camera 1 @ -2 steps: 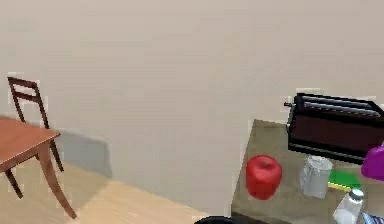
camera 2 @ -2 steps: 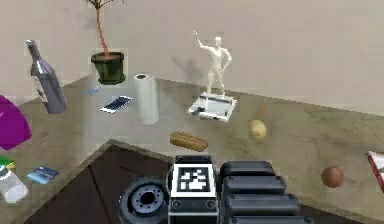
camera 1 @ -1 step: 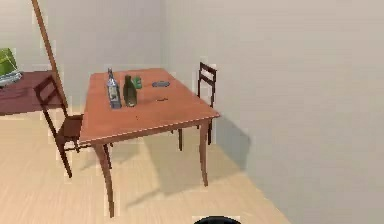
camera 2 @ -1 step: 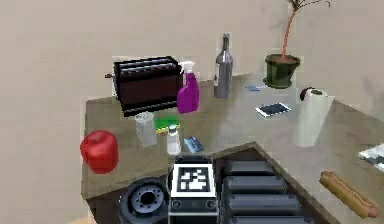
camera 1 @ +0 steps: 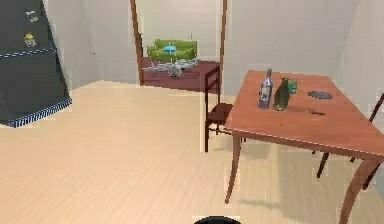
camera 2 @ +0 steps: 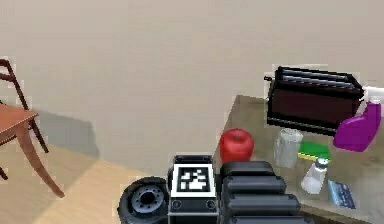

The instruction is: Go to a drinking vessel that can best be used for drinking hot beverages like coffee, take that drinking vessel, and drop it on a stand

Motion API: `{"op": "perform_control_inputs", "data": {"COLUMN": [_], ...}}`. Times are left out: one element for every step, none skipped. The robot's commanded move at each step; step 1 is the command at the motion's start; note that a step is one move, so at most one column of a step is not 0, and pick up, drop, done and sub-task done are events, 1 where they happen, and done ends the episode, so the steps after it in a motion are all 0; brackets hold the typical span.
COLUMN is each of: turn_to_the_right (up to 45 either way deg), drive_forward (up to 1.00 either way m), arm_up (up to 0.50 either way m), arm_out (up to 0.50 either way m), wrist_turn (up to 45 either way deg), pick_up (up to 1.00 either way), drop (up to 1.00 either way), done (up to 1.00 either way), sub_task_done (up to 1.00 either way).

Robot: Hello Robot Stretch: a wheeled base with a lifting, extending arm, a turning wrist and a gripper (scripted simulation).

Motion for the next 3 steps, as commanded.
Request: {"op": "perform_control_inputs", "data": {"turn_to_the_right": [0.0, -27.0, 0.0], "drive_forward": [0.30, 0.00, 0.25], "arm_up": [0.00, 0.00, 0.00], "arm_out": [0.00, 0.00, 0.00], "wrist_turn": [0.0, 0.0, 0.0], "pick_up": [0.00, 0.00, 0.00], "drop": [0.00, 0.00, 0.00], "done": [0.00, 0.00, 0.00], "sub_task_done": [0.00, 0.00, 0.00]}}
